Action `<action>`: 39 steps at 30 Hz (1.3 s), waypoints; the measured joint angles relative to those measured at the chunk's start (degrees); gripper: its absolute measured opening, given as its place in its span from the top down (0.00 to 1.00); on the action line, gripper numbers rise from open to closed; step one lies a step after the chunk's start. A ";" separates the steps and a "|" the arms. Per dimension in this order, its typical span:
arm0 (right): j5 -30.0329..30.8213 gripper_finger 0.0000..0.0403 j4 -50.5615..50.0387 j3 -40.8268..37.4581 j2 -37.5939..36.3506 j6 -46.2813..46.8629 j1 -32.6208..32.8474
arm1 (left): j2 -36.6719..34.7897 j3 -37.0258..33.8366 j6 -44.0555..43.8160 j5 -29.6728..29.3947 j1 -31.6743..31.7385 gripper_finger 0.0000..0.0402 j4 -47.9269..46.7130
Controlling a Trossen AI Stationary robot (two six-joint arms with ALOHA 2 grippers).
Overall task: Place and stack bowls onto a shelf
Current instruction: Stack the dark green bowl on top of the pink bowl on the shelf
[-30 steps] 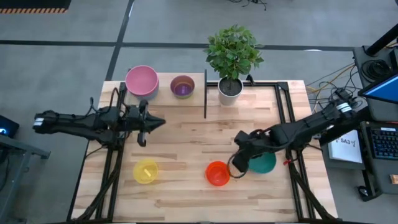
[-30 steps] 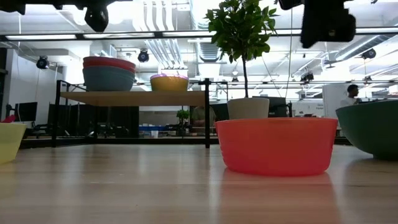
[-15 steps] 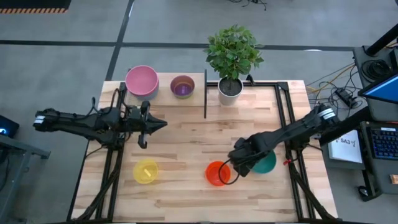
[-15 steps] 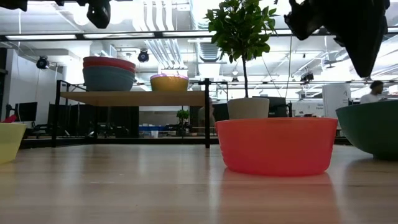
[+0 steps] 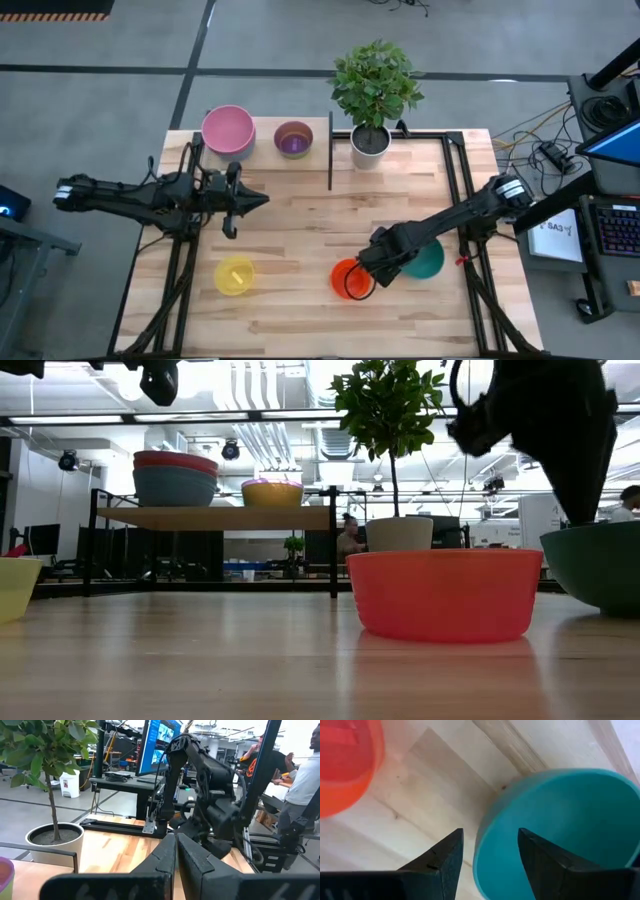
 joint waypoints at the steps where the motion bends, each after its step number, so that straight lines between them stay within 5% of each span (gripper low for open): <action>1: 0.09 0.56 0.02 0.00 0.78 -0.02 -0.02 | -0.01 0.00 0.01 0.00 0.00 1.00 0.04; 8: 2.39 0.65 0.40 -0.04 5.97 1.51 0.00 | -0.70 0.00 0.97 -0.02 0.00 1.00 0.22; 15: 2.11 0.95 1.16 -0.04 7.53 0.92 0.02 | -0.72 0.00 1.62 -0.02 0.00 1.00 0.24; 31: 5.82 0.98 1.77 6.21 -7.93 -18.10 2.24 | 3.11 0.02 1.47 1.26 -0.10 1.00 8.85; 39: 8.80 0.98 20.97 1.96 -17.75 -42.11 4.90 | 12.15 0.06 3.52 6.57 -0.78 0.94 24.81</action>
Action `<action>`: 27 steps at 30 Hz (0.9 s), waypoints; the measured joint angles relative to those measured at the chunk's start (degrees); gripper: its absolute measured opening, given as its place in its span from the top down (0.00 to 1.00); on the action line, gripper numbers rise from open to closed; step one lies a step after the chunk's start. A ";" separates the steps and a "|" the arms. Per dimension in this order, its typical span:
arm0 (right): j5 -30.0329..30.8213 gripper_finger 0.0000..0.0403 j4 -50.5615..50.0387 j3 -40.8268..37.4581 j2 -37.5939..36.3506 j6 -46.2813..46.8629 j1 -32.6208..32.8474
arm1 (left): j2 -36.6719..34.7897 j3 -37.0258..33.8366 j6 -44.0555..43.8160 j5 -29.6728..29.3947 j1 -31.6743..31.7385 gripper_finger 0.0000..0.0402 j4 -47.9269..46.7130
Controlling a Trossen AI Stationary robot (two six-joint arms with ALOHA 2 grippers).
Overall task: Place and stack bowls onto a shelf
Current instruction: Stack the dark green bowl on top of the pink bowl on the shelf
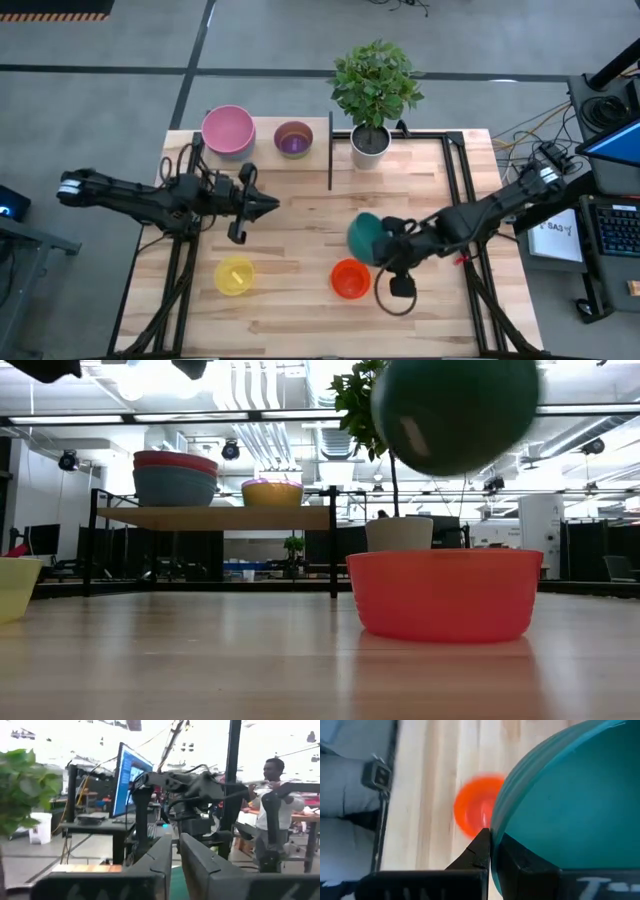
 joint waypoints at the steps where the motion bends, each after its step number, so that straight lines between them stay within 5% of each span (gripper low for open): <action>1: 0.08 0.98 2.21 -0.74 -0.83 -2.82 -0.03 | 1.19 0.05 0.25 0.04 -0.06 0.92 1.49; 8: -10.34 0.98 13.52 -5.09 -3.85 -19.35 -0.87 | 11.07 4.24 1.34 2.02 -0.75 0.74 4.73; 15: -24.96 0.98 20.22 -6.61 -3.49 -27.90 -2.68 | 21.83 17.13 8.48 13.30 -0.77 0.55 -8.27; 27: -30.45 0.98 21.09 -6.77 -3.24 -32.29 -2.80 | 38.25 31.74 14.03 32.58 -0.79 0.51 -16.01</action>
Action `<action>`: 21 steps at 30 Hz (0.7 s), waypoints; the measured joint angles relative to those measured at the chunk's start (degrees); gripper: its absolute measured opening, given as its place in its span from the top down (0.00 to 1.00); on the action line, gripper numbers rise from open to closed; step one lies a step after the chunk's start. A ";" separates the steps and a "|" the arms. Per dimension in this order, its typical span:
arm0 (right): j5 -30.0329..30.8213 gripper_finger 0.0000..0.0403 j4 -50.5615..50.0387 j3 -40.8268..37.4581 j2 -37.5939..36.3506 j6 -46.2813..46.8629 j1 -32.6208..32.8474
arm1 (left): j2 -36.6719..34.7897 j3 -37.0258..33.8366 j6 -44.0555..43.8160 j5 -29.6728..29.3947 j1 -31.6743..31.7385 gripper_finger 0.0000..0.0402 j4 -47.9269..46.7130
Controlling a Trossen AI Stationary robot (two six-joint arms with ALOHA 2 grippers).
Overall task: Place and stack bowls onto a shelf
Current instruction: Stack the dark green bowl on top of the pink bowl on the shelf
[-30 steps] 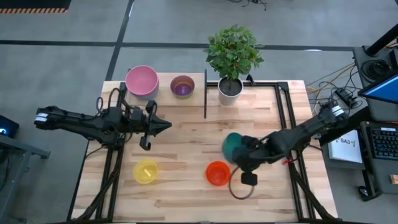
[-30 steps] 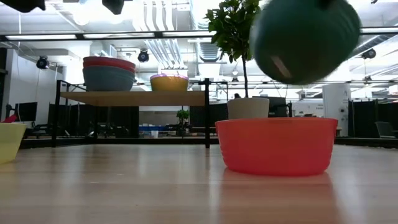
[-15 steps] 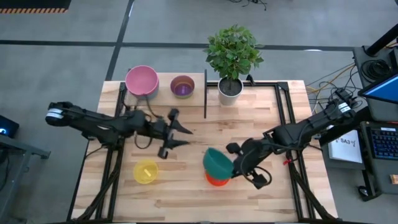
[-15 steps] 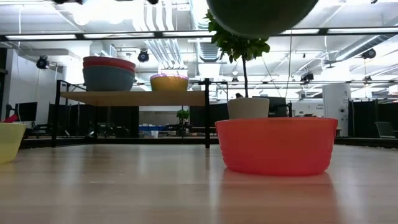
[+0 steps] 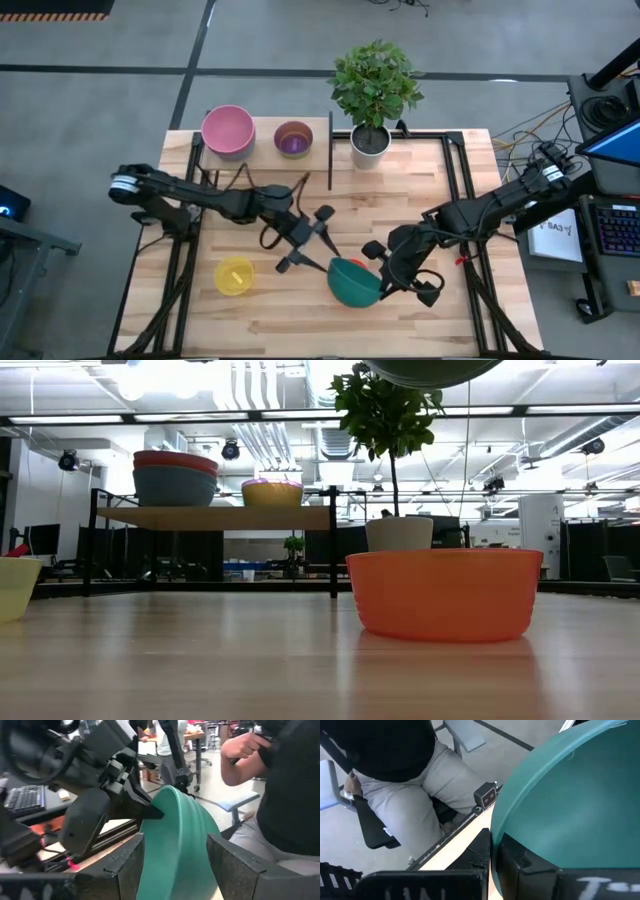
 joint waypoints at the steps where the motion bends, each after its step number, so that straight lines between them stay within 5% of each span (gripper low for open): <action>1: 0.00 0.98 -0.02 -0.02 0.00 -0.06 0.00 | 1.07 0.88 -0.06 0.85 0.02 0.51 0.16; 11: -0.02 0.98 -0.51 -0.02 0.00 -0.74 0.00 | 9.23 7.06 -1.24 12.95 0.00 0.60 -0.87; 19: 0.42 0.97 -0.52 -0.02 -0.04 -0.61 -0.29 | 10.01 8.53 -0.89 17.51 -0.20 0.95 -5.45; 21: 0.45 0.95 -0.52 -0.02 -0.13 -0.60 -0.61 | 10.01 8.40 -1.35 17.68 -0.22 0.96 -5.48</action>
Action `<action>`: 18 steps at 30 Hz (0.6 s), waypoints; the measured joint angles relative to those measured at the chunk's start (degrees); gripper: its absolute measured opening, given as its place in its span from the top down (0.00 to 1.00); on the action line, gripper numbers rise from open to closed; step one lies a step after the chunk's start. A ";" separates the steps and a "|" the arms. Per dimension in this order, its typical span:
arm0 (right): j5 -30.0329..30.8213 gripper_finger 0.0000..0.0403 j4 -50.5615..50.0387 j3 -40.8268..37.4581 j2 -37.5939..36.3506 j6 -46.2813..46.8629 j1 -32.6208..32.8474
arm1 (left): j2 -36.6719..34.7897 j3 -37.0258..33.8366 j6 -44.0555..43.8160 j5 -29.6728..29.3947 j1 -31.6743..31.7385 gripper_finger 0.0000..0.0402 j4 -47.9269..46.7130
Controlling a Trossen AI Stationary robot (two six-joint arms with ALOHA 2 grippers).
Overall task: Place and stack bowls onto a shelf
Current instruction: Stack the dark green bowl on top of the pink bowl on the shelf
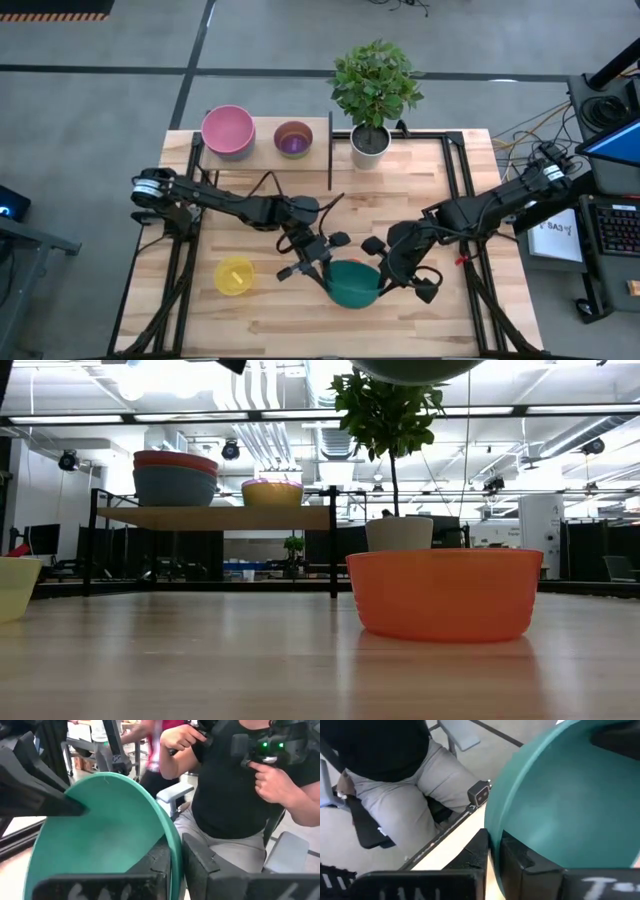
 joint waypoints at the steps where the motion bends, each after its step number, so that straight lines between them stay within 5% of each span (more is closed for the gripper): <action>1: 0.09 0.93 0.09 0.00 0.00 0.08 -0.26 | -0.10 0.00 -0.31 -0.02 0.00 0.96 0.05; 18: 0.63 0.56 1.70 1.56 -1.38 3.24 -3.74 | -3.32 0.09 -3.55 -5.90 0.30 1.00 -4.95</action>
